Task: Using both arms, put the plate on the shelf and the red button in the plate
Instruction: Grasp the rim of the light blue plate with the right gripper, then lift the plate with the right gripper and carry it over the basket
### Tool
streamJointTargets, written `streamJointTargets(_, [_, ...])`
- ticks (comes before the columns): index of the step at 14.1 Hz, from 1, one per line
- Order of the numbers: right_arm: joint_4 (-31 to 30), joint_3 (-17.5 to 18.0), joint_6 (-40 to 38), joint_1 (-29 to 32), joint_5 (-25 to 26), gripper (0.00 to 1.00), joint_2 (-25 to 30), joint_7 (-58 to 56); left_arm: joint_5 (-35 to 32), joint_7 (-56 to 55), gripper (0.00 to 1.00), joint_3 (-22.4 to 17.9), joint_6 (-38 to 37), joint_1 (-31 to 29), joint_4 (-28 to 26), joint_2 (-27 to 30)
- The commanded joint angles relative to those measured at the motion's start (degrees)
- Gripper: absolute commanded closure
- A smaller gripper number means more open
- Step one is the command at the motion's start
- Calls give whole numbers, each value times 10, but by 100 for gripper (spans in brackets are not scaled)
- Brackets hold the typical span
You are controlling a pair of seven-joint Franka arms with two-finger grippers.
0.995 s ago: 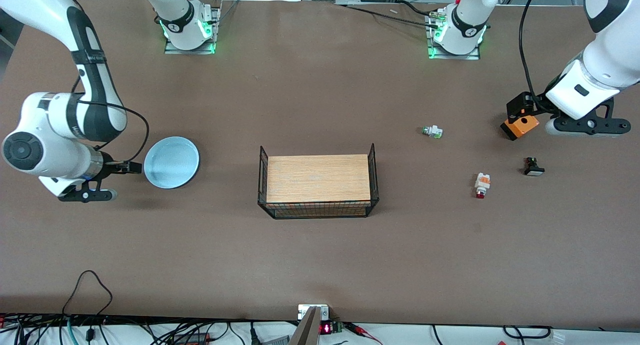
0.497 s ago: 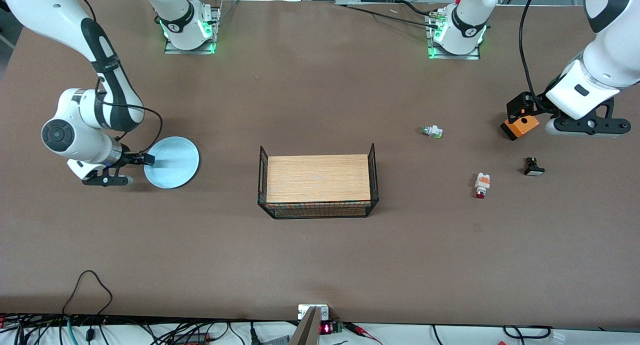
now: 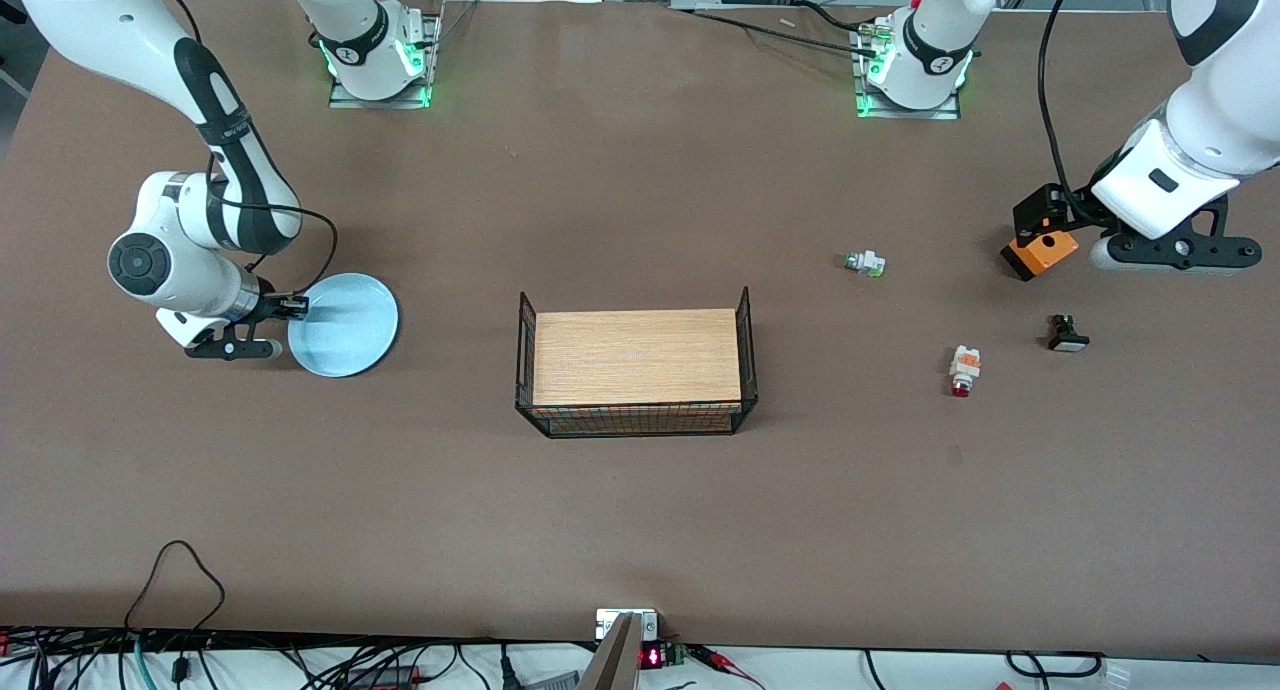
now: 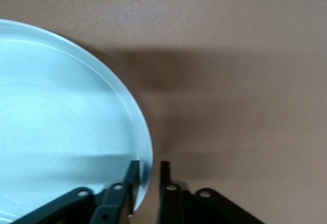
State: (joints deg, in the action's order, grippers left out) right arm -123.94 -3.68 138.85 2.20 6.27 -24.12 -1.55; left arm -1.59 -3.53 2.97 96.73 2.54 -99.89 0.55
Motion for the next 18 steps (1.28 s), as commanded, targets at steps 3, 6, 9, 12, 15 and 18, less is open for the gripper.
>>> streamJointTargets(3, [-11, 8, -7, 3, 5, 100, 16, -7, -12, 3, 0, -2, -12, 4, 9, 2])
streamJointTargets(6, [12, 10, -75, 3, -41, 100, 37, -6, -12, 3, 0, -2, -12, 4, 9, 2])
streamJointTargets(9, [61, 18, -163, 2, -95, 100, 69, -6, -12, 2, 0, -2, -12, 4, 9, 2])
streamJointTargets(12, [97, 23, -231, -2, -133, 100, 102, -3, -12, 2, 0, -2, -12, 4, 9, 2])
streamJointTargets(15, [163, 23, -321, -2, -186, 100, 113, 4, -12, 2, 0, -2, -12, 4, 9, 2])
streamJointTargets(18, [242, 24, -400, -24, -208, 100, 112, 99, -13, 3, 0, -2, -12, 4, 9, 2])
